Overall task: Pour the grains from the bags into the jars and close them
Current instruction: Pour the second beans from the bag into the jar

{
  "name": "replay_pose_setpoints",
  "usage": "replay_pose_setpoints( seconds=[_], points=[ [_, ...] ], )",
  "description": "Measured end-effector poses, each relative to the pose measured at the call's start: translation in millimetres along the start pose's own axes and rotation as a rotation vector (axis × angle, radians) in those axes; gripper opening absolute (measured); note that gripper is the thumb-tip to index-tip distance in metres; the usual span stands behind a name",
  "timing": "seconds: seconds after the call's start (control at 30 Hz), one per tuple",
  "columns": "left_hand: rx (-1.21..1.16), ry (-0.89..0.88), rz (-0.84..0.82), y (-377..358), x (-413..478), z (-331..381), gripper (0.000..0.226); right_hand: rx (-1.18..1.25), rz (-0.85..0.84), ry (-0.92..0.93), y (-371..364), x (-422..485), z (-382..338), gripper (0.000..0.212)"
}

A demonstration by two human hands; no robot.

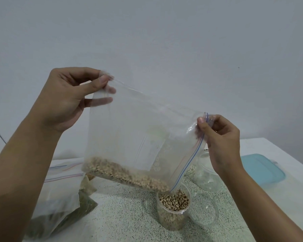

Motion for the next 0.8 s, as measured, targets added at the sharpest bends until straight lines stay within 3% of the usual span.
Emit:
replay_pose_setpoints(
  seconds=[0.8],
  points=[
    [0.023, -0.004, 0.033, 21.9, 3.1, 4.8, 0.017, 0.110, -0.092, -0.006, -32.3, -7.2, -16.6, 0.016]
  ],
)
Point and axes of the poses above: each hand's wrist, its own x-axis towards the middle knuckle, its own y-axis out of the back of the hand, z = x × y, the point moved 9 cm from there along x, towards the middle knuckle, and after that the axes turned 13 degrees about x, right-handed, at the moved point
